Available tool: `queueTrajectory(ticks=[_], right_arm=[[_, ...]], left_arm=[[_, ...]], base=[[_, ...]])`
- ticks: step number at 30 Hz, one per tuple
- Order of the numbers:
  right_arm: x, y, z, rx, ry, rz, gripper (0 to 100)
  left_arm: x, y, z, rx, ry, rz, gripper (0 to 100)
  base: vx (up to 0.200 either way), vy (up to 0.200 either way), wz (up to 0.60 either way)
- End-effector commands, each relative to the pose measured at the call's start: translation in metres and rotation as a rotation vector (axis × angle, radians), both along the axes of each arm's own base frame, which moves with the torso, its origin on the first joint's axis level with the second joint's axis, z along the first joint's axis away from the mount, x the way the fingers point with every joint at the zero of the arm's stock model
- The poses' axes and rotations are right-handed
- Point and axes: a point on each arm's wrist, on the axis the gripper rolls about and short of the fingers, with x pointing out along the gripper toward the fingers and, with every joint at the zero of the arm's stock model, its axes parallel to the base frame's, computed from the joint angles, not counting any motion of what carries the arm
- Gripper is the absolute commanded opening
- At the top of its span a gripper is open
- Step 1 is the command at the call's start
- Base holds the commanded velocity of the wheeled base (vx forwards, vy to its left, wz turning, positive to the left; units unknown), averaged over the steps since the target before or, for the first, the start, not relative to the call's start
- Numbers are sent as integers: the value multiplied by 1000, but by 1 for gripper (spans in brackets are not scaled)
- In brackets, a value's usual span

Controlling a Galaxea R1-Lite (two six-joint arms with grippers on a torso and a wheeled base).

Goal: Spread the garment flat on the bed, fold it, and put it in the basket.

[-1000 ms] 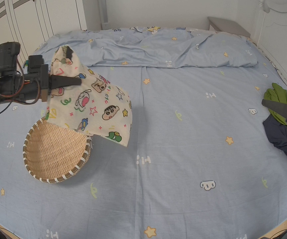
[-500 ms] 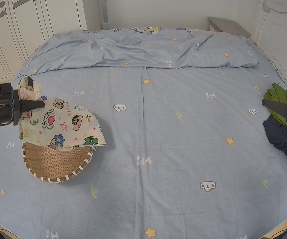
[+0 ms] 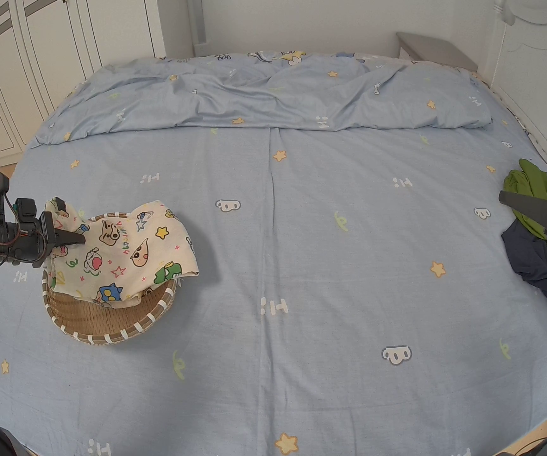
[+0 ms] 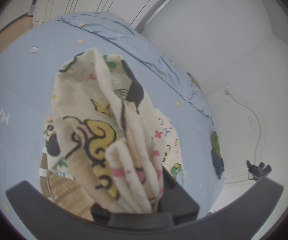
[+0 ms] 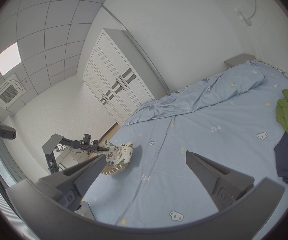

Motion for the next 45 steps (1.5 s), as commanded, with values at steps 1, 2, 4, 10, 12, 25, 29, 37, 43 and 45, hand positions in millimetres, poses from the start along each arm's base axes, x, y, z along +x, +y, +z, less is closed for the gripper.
queueTrajectory(ticks=[1,2,4,10,12,25,29,37,43,45], right_arm=[[0,0,0,0,1,1,100],[0,0,0,0,1,1,100],[0,0,0,-1,0,1,100],[0,0,0,0,0,-1,100],[0,0,0,-1,-1,1,100],[-7,-2,3,-7,-28,-12,100],[-18,-3,4,-16,-52,-22,100],[-63,-22,-23,-170,-127,-182,100],[-109,-27,-54,-226,-150,-381,100],[-137,-18,-56,-190,-165,-417,100]], left_arm=[[5,0,-9,31,36,17,100],[5,-1,-9,31,36,14,100],[-2,-4,2,39,23,13,100],[-32,-16,38,129,-3,76,100],[-44,-19,49,175,-13,117,100],[-98,-35,79,419,2,220,100],[-98,-33,80,544,-9,365,100],[-197,-77,85,563,-346,344,100],[-286,-93,42,576,-555,382,100],[-312,-98,26,569,-637,381,100]], base=[[0,0,0],[0,0,0],[0,0,0],[0,0,0],[0,0,0],[0,0,0],[0,0,0],[0,0,0],[0,0,0],[0,0,0]])
